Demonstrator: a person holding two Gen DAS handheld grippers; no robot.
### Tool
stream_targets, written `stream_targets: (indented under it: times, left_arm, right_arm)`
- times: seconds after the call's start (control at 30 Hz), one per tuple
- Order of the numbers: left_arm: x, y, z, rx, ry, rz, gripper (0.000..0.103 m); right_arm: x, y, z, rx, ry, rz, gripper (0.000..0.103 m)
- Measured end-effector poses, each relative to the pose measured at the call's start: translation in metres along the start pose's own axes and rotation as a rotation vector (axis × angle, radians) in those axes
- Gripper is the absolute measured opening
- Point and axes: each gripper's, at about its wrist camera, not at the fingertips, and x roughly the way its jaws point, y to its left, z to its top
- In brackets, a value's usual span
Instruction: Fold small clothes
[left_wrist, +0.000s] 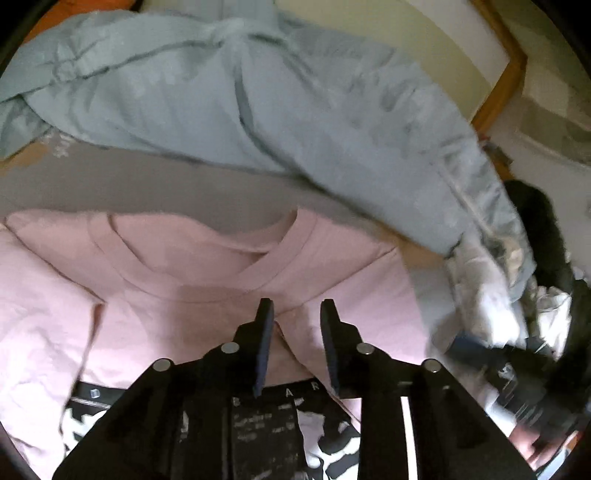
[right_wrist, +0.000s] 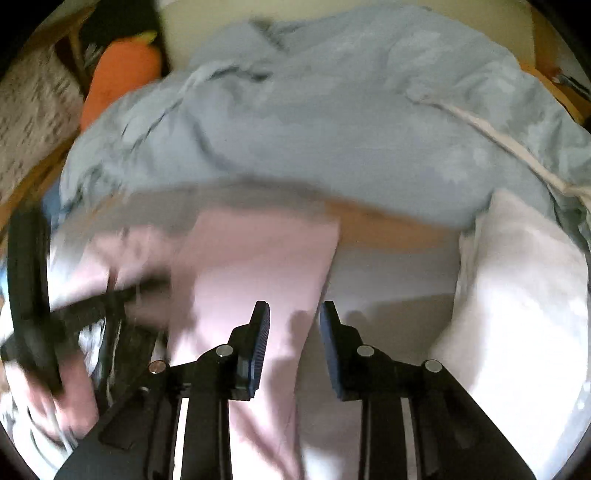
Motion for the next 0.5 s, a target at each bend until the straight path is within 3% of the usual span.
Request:
stream_targets:
  times: [0.13, 0.23, 0.4, 0.5]
  left_arm:
    - [-0.027, -0.004, 0.001, 0.022, -0.061, -0.003, 0.034]
    - [-0.031, -0.005, 0.004, 0.030, -0.085, 0.015, 0.037]
    - [-0.027, -0.009, 0.001, 0.053, -0.072, 0.046, 0.037]
    - [-0.050, -0.022, -0.004, 0.105, -0.164, 0.087, 0.037]
  right_arm:
    - [0.001, 0.018, -0.040, -0.079, 0.095, 0.000, 0.029]
    - [-0.004, 0.024, -0.072, -0.155, 0.124, -0.054, 0.029]
    - [-0.011, 0.020, -0.089, -0.155, 0.156, -0.054, 0.031]
    - [-0.026, 0.014, -0.091, -0.114, 0.137, -0.041, 0.031]
